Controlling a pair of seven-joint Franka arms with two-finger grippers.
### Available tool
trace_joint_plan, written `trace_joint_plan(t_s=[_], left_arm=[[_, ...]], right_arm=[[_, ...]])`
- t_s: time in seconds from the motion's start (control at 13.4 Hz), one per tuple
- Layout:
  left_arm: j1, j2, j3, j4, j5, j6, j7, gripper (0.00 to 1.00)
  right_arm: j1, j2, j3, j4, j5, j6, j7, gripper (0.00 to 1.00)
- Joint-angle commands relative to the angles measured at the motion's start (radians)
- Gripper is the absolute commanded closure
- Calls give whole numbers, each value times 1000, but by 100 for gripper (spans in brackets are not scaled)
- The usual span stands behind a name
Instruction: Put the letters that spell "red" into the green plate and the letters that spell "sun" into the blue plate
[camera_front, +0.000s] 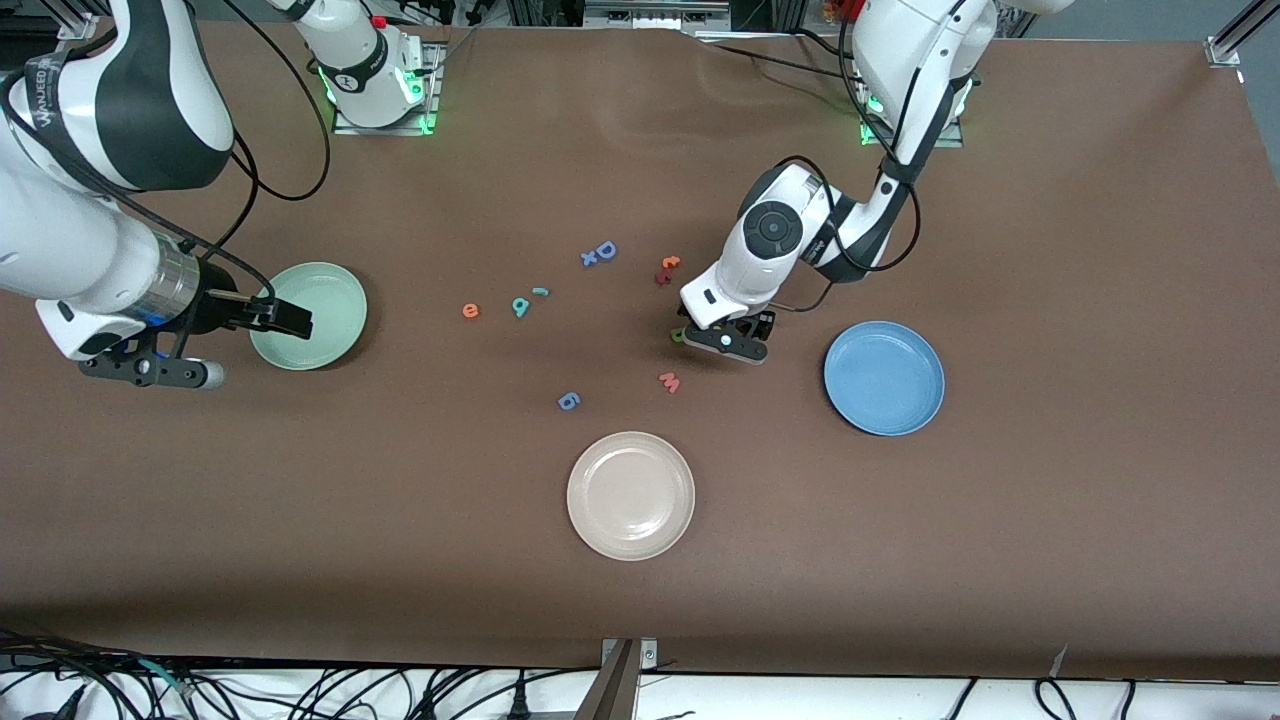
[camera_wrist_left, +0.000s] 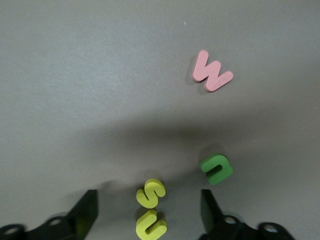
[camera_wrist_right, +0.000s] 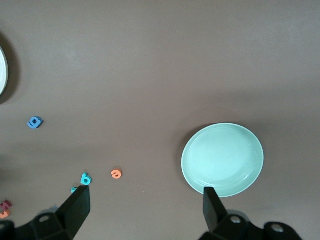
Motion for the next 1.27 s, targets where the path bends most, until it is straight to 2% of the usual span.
trace_joint_plan(t_s=[0.0, 0.22, 0.37, 0.82, 0.9, 1.04, 1.19], left_arm=[[-18, 24, 15, 0, -13, 52, 2, 21], [-18, 43, 15, -1, -11, 74, 2, 23], [-20, 44, 15, -3, -13, 74, 0, 36], [-31, 35, 13, -18, -13, 57, -18, 45], [-29, 32, 13, -20, -11, 54, -18, 51], [-30, 29, 13, -16, -13, 36, -24, 72], [-29, 23, 13, -12, -13, 19, -35, 78]], right_arm=[[4, 13, 3, 4, 66, 15, -1, 0], [61, 45, 6, -2, 84, 49, 126, 0], [101, 76, 6, -7, 84, 72, 162, 1], [162, 139, 6, -83, 86, 164, 251, 1], [167, 142, 6, -109, 86, 188, 251, 1], [179, 149, 6, -189, 86, 275, 251, 1], [182, 145, 9, -260, 86, 334, 254, 1]])
